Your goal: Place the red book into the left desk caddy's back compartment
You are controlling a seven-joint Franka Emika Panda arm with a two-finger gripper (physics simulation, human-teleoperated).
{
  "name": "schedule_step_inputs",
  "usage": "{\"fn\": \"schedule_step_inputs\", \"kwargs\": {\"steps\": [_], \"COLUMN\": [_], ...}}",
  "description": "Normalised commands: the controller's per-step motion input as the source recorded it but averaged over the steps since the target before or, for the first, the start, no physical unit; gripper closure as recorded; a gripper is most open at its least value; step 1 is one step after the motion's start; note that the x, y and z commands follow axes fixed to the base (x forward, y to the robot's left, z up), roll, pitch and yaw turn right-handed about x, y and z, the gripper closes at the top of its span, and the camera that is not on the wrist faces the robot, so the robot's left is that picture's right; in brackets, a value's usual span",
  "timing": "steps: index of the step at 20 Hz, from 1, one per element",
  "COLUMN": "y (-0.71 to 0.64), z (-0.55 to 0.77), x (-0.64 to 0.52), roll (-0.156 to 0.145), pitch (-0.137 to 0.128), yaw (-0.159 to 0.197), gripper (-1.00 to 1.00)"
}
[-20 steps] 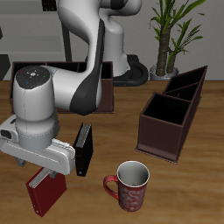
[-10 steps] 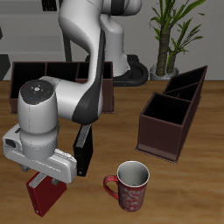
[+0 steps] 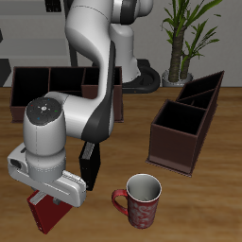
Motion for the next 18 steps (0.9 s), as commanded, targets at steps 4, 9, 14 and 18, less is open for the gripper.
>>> {"fn": "schedule_step_inputs", "kwargs": {"steps": [4, 9, 14, 18], "y": [0.07, 0.15, 0.06, -0.02], "z": [-0.08, 0.26, 0.67, 0.72], "x": [0.07, -0.01, -0.18, -0.29], "roll": [0.008, 0.013, -0.029, -0.049], "pitch": [0.014, -0.029, -0.064, -0.061], "yaw": [-0.021, 0.036, 0.055, 0.031], "gripper": [1.00, 1.00, 1.00, 1.00]}}
